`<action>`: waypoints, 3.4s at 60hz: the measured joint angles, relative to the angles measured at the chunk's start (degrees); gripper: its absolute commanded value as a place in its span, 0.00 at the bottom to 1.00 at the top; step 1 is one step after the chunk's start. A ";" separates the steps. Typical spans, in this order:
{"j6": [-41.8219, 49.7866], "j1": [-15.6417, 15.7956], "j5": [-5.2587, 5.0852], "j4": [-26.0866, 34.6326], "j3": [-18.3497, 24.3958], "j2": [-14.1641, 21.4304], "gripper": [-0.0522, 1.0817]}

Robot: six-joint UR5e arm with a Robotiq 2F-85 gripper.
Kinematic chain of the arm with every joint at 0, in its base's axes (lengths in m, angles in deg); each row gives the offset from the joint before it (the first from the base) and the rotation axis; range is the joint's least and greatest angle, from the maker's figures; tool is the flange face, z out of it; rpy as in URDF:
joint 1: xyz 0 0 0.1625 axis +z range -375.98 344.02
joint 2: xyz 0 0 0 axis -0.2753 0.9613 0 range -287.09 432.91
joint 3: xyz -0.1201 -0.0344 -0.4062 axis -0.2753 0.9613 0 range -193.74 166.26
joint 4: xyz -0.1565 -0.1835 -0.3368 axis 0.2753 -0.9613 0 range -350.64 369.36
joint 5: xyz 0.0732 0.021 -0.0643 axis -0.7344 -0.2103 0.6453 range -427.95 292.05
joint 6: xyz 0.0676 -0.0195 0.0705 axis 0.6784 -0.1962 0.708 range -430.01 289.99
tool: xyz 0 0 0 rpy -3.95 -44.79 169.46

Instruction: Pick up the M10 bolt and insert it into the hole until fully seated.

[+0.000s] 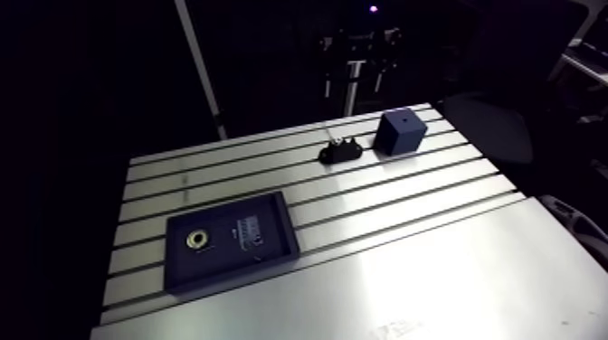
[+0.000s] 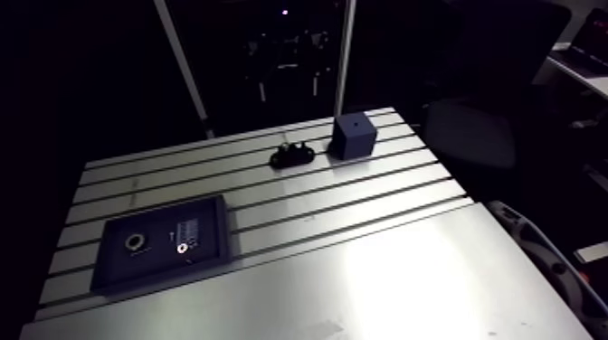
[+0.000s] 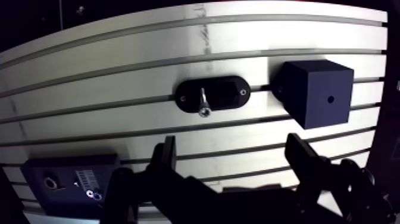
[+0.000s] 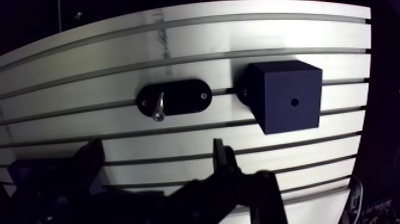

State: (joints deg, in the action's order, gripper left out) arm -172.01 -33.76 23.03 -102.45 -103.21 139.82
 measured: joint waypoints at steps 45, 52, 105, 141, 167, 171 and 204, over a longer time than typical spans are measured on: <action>0.12 0.59 -0.50 -3.82 -1.14 -2.73 0.06; 0.15 1.02 -0.36 -4.45 -1.52 -2.81 0.06; -1.15 1.41 -0.06 -10.93 -7.05 -2.81 0.25; -2.08 1.27 -0.15 -13.31 -8.11 -3.75 0.40; -2.11 1.02 -0.15 -14.49 -9.38 -3.87 0.42; -2.11 0.95 -0.15 -14.54 -9.51 -3.88 0.43; -2.11 0.82 -0.15 -14.69 -9.77 -3.94 0.48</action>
State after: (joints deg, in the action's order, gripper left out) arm -174.12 -32.95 22.89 -117.15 -112.99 135.89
